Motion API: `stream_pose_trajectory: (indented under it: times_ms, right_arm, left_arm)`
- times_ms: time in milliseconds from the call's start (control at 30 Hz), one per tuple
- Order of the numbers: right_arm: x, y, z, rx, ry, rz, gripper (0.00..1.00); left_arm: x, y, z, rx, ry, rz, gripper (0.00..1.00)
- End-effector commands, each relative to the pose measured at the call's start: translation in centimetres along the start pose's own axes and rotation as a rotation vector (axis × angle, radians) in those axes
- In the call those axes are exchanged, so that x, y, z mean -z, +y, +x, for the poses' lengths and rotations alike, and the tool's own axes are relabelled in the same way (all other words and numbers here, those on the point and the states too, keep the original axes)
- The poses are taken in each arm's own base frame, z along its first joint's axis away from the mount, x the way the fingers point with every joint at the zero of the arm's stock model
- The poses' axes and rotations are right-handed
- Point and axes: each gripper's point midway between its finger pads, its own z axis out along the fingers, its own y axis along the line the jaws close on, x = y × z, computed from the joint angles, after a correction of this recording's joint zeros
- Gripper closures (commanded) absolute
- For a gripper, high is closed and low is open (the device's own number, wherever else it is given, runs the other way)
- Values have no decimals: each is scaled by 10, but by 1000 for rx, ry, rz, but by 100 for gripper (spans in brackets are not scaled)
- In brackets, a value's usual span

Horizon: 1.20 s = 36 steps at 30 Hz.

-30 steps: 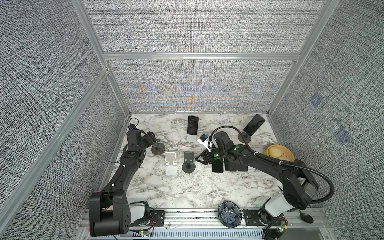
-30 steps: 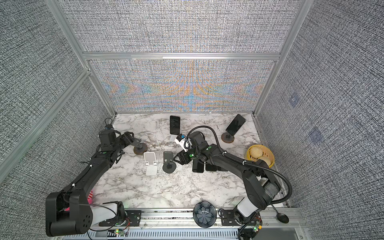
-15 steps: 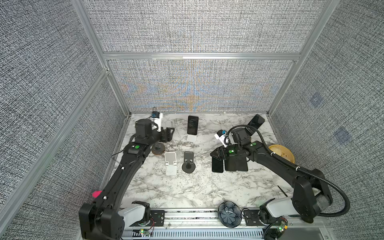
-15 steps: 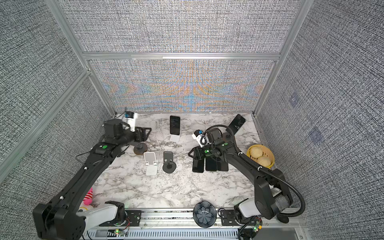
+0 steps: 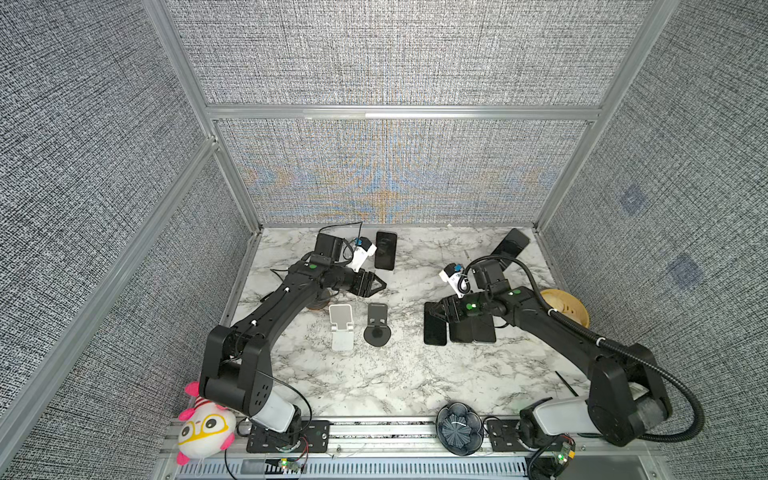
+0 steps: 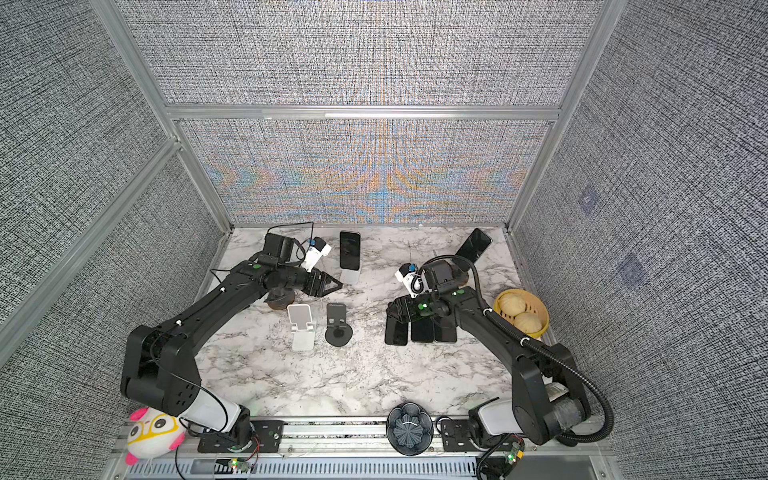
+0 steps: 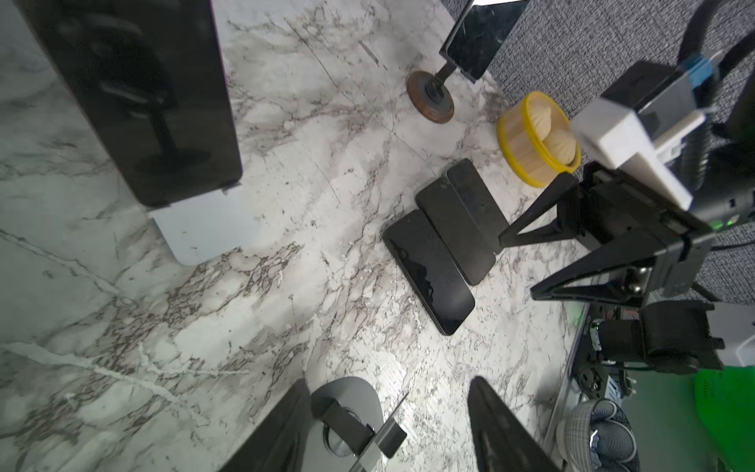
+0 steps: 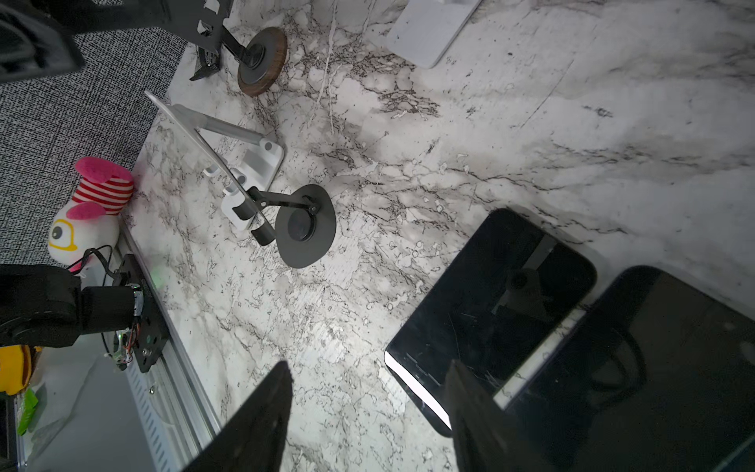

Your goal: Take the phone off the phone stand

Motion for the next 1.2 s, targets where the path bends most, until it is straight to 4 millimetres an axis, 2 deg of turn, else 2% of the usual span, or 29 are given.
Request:
stream_pose_trajectory:
  times_ms: [0, 233, 633, 767, 900, 1067, 1167]
  right_arm:
    - [1, 5, 3, 12, 17, -26, 39]
    - [3, 3, 3, 20, 20, -12, 39]
    - [4, -2, 1, 13, 21, 12, 39]
    - [4, -4, 2, 6, 27, 25, 39]
    - [3, -9, 4, 1, 33, 44, 39]
    - [4, -11, 3, -5, 36, 50, 39]
    - [4, -11, 3, -4, 36, 52, 39]
  left_arm:
    - [-8, 3, 23, -4, 76, 6, 37]
    - [-18, 7, 44, 11, 123, 7, 51]
    - [-30, 16, 57, 4, 182, -11, 69]
    - [-31, 17, 52, -6, 168, -12, 85]
    - [-31, 16, 44, -18, 146, -16, 95]
    - [-25, 11, 25, -37, 97, -13, 100]
    - [-19, 17, 8, -39, 60, -71, 100]
